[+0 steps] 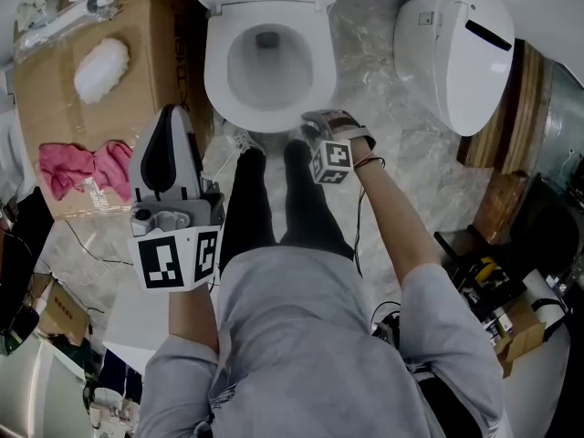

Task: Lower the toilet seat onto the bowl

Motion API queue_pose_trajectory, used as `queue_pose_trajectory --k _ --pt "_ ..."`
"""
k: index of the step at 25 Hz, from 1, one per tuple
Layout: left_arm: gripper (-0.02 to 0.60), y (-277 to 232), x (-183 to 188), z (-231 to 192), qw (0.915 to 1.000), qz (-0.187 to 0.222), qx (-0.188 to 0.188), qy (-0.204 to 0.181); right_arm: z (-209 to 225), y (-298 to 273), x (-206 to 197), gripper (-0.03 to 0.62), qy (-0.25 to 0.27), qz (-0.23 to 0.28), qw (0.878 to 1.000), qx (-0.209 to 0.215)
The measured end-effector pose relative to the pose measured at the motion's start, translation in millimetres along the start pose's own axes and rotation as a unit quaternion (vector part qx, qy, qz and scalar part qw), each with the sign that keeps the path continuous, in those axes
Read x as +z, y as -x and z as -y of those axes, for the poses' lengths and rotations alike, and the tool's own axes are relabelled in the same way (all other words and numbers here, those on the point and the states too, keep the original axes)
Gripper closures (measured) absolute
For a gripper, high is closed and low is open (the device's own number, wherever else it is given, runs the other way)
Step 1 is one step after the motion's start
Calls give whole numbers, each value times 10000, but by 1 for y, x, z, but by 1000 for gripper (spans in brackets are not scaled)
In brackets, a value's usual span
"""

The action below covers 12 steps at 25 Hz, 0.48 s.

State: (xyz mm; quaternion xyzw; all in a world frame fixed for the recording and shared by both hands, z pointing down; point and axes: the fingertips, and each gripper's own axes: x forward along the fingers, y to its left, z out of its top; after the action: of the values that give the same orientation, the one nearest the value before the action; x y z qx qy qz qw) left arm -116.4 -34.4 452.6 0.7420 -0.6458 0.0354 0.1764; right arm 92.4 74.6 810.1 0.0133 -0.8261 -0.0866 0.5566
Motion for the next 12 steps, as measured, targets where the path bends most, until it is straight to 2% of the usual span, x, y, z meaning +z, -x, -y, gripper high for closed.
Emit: queue_pose_trajectory --k 3,5,12 --pt "581 2 -2 0 10000 -16 -3 10 -8 -2 -5 517 -68 -87 9999 34" --pt "581 3 -1 1 10000 -12 -13 7 -9 1 -11 566 -165 -124 9998 -60" --pt "581 0 -2 2 10000 -25 -59 13 -6 5 -29 582 -485 -271 9983 -163"
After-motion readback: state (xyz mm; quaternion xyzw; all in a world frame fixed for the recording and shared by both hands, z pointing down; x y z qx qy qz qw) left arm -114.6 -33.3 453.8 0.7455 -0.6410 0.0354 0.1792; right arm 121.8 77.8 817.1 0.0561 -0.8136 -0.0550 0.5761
